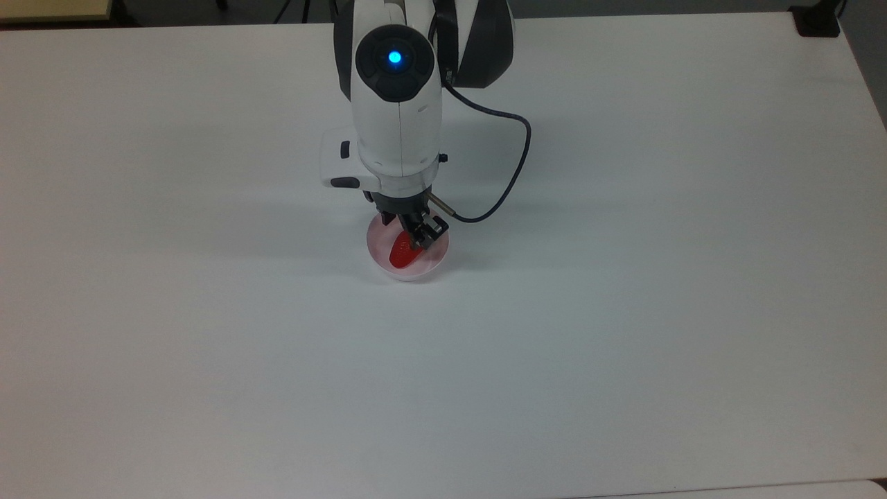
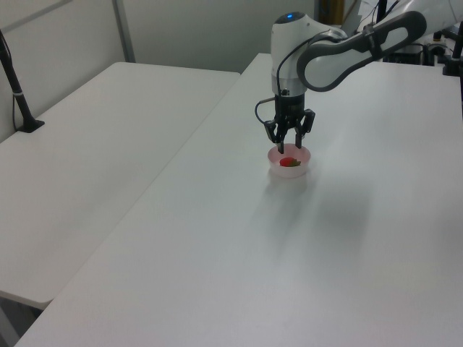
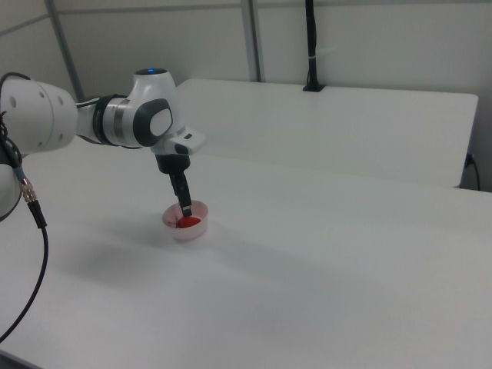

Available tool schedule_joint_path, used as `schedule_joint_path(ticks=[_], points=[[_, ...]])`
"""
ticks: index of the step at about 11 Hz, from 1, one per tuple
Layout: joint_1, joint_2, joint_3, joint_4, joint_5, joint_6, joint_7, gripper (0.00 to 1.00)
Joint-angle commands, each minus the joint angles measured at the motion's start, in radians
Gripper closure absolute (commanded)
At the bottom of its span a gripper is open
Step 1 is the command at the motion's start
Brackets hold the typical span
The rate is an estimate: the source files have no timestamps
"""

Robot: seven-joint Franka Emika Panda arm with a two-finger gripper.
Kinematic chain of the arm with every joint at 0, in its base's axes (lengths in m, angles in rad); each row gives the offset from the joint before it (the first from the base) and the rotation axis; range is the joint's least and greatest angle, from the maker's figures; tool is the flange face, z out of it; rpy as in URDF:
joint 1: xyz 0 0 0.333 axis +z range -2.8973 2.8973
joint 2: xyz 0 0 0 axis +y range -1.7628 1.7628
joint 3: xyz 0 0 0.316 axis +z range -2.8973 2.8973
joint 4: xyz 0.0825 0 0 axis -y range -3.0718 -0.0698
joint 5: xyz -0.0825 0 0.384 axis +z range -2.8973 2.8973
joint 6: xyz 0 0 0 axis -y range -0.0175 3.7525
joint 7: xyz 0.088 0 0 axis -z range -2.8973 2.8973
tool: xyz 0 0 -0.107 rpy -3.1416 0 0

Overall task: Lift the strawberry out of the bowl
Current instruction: 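Close the gripper on the red strawberry inside the bowl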

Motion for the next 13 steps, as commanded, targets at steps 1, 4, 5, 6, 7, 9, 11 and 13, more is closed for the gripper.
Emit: schedule_joint_path(ticks=[1, 4, 5, 6, 7, 9, 11, 13], points=[[0.012, 0.02, -0.007, -0.019, 0.004, -0.006, -0.037, 0.22], [0.015, 0.046, -0.007, -0.034, -0.002, 0.054, -0.037, 0.22], [0.016, 0.052, -0.007, -0.036, -0.004, 0.063, -0.037, 0.22], [0.018, 0.062, -0.007, -0.037, -0.005, 0.071, -0.037, 0.28], [0.016, 0.062, -0.005, -0.037, -0.008, 0.071, -0.04, 0.38], [0.016, 0.057, -0.007, -0.04, -0.008, 0.068, -0.084, 0.56], [0.012, 0.04, -0.007, -0.04, -0.007, 0.059, -0.095, 0.59], [0.009, 0.025, -0.005, -0.033, -0.007, 0.033, -0.103, 0.59]])
